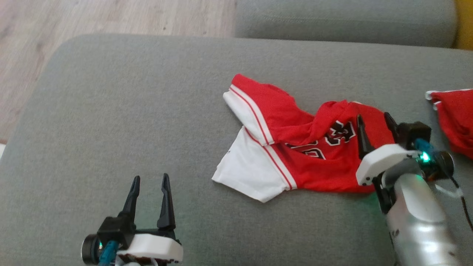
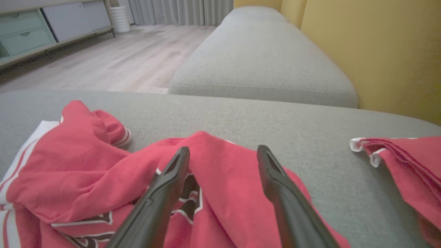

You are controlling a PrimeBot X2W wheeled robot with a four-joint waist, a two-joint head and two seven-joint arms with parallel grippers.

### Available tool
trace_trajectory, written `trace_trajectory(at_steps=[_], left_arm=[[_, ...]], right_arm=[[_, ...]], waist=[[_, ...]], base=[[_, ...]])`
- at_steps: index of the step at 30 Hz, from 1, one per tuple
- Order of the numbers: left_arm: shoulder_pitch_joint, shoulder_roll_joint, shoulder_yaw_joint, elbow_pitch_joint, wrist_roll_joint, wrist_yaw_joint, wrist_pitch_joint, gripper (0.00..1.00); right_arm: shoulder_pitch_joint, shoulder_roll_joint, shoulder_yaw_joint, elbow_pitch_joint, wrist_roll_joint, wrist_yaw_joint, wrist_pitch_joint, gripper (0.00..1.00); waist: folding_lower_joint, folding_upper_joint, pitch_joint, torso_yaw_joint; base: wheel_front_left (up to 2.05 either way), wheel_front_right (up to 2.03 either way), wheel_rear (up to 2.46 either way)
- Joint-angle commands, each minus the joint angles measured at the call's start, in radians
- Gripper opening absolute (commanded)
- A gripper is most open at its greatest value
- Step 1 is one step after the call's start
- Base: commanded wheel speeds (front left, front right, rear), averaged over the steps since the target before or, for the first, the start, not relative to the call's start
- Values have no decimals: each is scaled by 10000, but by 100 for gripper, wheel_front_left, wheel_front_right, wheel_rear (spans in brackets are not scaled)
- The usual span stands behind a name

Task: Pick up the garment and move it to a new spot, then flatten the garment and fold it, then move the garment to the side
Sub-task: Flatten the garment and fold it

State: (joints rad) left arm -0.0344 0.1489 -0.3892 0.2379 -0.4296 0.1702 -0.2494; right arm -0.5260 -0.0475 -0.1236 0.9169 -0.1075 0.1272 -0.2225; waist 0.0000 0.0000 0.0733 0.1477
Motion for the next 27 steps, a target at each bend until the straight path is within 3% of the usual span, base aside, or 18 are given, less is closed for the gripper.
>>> trace_trajectory(at_steps=[1, 11, 27], left_arm=[[-205, 63, 338, -315, 132, -69, -123, 100], [200, 43, 226, -118, -78, -230, -117, 100], [683, 122, 215, 106, -335, -253, -71, 100]], right_arm=[[192, -28, 354, -508, 178, 35, -214, 100], [2549, -28, 996, -2689, 1260, 35, -364, 100], [4908, -28, 1888, -5560, 2196, 35, 385, 100]], waist=[[0, 0, -304, -274], [0, 0, -1040, -914], [0, 0, -1557, -1161]], base=[[0, 0, 0], [0, 0, 0], [0, 0, 0]])
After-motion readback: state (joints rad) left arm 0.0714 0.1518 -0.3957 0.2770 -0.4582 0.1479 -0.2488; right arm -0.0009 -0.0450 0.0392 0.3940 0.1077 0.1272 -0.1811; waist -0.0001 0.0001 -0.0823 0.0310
